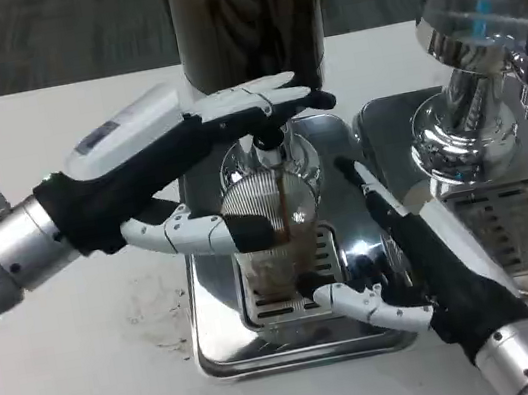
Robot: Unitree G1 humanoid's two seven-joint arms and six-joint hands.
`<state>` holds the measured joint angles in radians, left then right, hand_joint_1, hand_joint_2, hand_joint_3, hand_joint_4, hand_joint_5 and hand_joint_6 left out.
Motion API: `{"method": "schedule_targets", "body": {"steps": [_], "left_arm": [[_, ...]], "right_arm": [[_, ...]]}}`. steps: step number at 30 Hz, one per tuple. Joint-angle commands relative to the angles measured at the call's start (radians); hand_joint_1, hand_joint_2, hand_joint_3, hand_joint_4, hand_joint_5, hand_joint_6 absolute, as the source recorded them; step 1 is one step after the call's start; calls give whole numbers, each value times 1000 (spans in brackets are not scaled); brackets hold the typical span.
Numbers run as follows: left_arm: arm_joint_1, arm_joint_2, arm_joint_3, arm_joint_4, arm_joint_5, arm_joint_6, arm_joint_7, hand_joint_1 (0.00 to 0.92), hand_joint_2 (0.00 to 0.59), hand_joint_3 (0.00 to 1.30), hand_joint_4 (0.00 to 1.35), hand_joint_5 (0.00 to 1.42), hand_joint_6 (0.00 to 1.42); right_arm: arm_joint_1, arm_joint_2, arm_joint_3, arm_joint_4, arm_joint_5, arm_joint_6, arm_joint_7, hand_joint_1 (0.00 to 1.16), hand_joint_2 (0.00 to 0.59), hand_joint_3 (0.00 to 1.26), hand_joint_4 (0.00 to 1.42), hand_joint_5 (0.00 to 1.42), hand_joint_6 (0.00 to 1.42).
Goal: Grasp the cup under the faucet to collect the drink, then remove the cup.
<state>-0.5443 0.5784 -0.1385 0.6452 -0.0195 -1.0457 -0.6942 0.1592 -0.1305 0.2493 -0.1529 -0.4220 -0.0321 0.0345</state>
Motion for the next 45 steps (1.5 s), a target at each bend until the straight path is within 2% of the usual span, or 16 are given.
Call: {"method": "schedule_targets", "body": {"steps": [1, 28, 45], "left_arm": [[22, 16, -19, -6, 31, -2, -17, 0, 74, 196, 71, 68, 102], [39, 32, -7, -23, 18, 3, -9, 0, 82, 201, 81, 79, 103], [47, 45, -3, -32, 20, 10, -2, 0, 88, 201, 81, 79, 118]], "right_arm": [[-20, 5, 3, 25, 21, 12, 9, 583, 181, 0, 0, 0, 0], [-113, 22, 37, 116, 62, 14, 22, 539, 187, 0, 0, 0, 0], [-161, 28, 43, 178, 77, 1, 25, 526, 193, 0, 0, 0, 0]]}}
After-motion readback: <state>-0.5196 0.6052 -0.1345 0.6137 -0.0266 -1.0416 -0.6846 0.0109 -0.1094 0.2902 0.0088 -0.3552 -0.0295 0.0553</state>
